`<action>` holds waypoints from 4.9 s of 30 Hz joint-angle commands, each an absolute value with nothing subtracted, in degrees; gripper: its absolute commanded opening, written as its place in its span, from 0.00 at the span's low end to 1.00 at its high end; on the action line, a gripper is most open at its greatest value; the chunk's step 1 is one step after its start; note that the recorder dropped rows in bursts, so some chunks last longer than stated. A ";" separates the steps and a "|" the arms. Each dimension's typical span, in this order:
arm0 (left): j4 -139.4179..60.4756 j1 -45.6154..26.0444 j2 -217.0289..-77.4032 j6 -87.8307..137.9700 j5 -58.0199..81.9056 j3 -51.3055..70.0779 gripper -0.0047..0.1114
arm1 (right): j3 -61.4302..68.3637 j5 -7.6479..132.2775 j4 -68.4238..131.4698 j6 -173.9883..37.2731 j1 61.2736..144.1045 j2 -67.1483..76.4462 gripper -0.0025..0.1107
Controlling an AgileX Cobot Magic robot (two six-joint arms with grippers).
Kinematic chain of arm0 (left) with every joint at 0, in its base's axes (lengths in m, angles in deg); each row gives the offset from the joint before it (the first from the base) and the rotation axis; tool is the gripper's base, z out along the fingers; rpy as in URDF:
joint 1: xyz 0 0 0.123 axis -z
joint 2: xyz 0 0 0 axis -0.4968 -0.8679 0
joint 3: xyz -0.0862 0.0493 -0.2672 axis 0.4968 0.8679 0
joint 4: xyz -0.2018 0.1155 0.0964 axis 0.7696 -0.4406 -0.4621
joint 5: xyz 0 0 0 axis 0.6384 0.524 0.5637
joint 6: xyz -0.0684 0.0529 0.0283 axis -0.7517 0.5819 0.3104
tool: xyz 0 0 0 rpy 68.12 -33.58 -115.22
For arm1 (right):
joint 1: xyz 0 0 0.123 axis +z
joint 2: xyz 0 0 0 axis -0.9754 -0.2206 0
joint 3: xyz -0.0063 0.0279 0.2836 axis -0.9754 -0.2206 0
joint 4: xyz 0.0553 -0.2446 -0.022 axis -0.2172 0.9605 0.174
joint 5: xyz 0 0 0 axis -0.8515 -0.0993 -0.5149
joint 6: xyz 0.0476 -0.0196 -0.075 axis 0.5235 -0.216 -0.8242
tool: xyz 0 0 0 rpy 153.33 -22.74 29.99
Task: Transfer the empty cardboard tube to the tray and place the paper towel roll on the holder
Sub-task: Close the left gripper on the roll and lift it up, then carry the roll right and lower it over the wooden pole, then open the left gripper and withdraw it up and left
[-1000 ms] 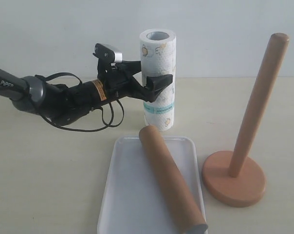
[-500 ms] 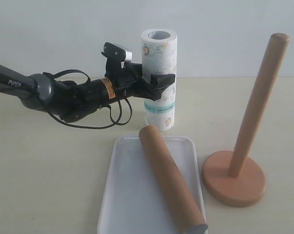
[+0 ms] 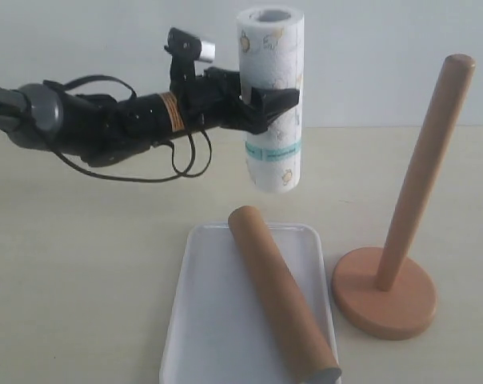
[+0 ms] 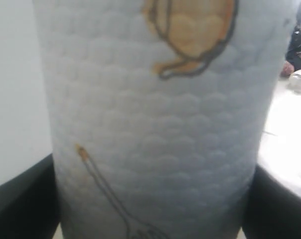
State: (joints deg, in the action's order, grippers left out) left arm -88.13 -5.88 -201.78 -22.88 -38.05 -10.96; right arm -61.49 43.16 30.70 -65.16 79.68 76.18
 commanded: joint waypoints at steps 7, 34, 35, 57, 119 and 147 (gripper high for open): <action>-94.89 -5.75 -186.93 -34.75 -40.66 -11.17 0.08 | -61.43 43.26 30.62 -65.28 79.52 76.45 0.02; -87.34 3.10 -173.80 -38.36 -48.24 -11.26 0.08 | -61.43 43.26 30.62 -65.28 79.52 76.45 0.02; -87.23 3.63 -173.80 -38.19 -48.20 -11.26 0.08 | -61.43 43.26 30.62 -65.28 79.52 76.45 0.02; -84.24 10.94 -175.85 -30.94 -38.11 -11.26 0.08 | -61.43 43.26 30.62 -65.28 79.52 76.45 0.02; -103.33 10.83 -200.02 -31.63 -40.35 -11.26 0.73 | -61.43 43.26 30.62 -65.12 79.52 76.45 0.02; -125.43 10.83 -171.03 -54.99 -23.56 -11.26 0.41 | -61.43 43.26 30.62 -65.12 79.52 76.45 0.02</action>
